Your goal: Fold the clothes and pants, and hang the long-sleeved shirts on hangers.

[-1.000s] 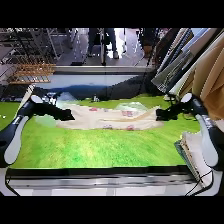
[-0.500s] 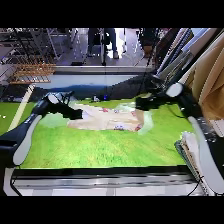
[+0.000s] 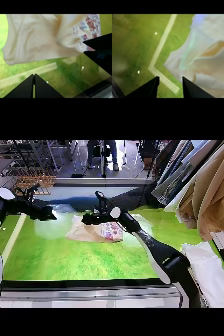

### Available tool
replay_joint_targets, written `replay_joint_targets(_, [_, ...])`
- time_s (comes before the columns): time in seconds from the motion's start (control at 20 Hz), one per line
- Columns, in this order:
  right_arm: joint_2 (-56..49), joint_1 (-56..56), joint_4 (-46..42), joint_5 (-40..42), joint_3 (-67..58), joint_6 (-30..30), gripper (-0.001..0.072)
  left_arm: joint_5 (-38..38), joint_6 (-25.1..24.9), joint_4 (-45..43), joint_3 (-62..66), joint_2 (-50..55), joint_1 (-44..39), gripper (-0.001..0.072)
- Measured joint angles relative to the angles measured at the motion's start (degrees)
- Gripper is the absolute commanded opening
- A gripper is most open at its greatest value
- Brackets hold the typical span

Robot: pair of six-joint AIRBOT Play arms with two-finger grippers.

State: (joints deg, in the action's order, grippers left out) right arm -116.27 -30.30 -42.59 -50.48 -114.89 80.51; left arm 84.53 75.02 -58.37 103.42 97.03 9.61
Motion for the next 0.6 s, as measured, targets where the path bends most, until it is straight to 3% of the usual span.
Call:
replay_joint_targets(0.15, [-0.1, 3.5, 5.2, -5.7, -2.1, -5.9, 0.0371, 0.8, 0.0, -0.2, 0.1, 2.2, -1.1, 0.0004])
replay_joint_targets(0.3, [5.2, 10.6, 3.7, -12.6, 0.5, -7.2, 0.0377, 1.3, 0.0, 0.1, 0.2, 5.2, -3.8, 0.0004])
replay_joint_targets(0.4, [10.1, 16.2, -1.4, -17.3, 5.2, -4.3, 0.0582, 1.3, 0.0, 0.0, 0.2, 7.6, -6.0, 0.0004])
replay_joint_targets(0.6, [17.8, 25.5, -5.5, -22.3, 20.1, 1.7, 0.0674, 1.3, 0.0, 0.0, 0.2, 11.3, -10.0, 0.0004])
